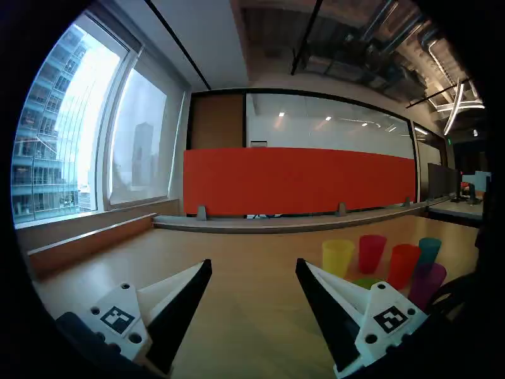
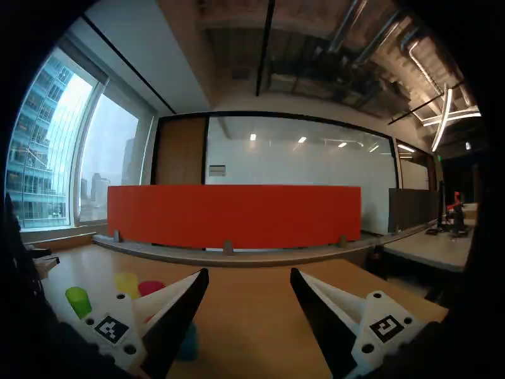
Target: Pour water
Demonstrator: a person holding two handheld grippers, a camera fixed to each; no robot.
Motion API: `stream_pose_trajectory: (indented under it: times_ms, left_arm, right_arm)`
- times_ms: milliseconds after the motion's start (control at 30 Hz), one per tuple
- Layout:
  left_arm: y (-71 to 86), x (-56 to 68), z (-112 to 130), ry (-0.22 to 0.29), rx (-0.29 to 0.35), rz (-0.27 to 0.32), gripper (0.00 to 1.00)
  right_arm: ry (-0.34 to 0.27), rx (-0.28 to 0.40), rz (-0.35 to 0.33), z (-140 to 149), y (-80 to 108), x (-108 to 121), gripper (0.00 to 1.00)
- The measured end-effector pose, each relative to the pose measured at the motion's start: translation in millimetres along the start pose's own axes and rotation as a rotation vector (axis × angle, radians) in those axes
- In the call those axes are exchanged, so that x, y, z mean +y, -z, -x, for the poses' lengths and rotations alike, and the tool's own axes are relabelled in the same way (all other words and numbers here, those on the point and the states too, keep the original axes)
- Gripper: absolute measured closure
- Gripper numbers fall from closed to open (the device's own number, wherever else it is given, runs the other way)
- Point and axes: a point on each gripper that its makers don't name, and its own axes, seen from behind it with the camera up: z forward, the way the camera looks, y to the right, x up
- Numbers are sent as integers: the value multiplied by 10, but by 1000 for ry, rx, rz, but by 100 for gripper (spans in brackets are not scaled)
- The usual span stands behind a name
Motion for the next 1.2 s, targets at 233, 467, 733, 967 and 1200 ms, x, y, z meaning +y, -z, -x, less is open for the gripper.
stream_pose_trajectory:
  times_ms: [233, 467, 733, 967, 1200]
  left_arm:
    - [-1, 0, 4, -1, -1, 0, 1]
    - [-3, 1, 9, -2, -1, 0, 1]
    - [4, 3, 12, -2, -1, 0, 1]
    - [12, 6, 9, -2, -2, 0, 1]
    - [9, 7, 8, -2, -2, 0, 1]
  right_arm:
    - [15, 4, -9, -10, 1, -20, 0]
    - [44, 21, -29, -44, 0, -71, 0]
    - [48, 32, -38, 15, -49, -43, 0]
    - [26, 24, -22, 188, -138, 24, 0]
    - [33, 27, -18, 380, -191, 30, 0]
